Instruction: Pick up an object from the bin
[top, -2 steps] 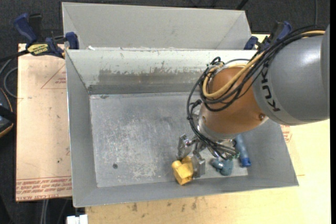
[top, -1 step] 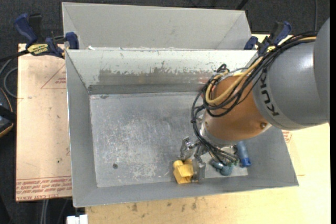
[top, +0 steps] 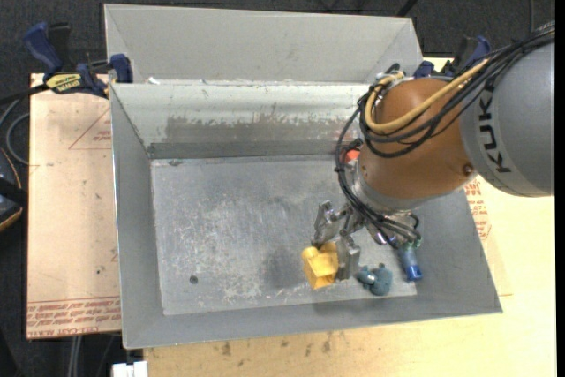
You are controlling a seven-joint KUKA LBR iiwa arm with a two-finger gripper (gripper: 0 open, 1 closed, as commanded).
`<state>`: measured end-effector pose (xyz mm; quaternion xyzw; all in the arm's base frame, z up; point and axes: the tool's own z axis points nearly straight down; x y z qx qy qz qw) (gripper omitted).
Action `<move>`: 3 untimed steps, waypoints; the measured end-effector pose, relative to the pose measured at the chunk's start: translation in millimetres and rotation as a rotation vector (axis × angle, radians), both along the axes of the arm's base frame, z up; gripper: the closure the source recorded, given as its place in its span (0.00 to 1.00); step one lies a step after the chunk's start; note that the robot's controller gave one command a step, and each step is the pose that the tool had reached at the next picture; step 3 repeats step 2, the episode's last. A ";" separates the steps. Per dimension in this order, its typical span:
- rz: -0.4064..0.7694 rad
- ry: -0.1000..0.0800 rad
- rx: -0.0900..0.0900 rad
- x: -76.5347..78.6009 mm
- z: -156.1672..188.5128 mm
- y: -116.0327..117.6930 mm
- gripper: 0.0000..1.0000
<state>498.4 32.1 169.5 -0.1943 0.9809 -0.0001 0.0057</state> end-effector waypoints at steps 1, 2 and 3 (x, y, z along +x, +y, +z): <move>0.021 -0.001 0.000 5.2 81.1 4.8 1.00; 0.161 0.003 -0.002 28.8 128.8 -4.8 1.00; 0.161 0.003 -0.002 28.8 128.8 -4.8 1.00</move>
Offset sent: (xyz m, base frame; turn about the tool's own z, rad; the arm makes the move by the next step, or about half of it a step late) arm 0.0027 0.0036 0.0768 -0.0228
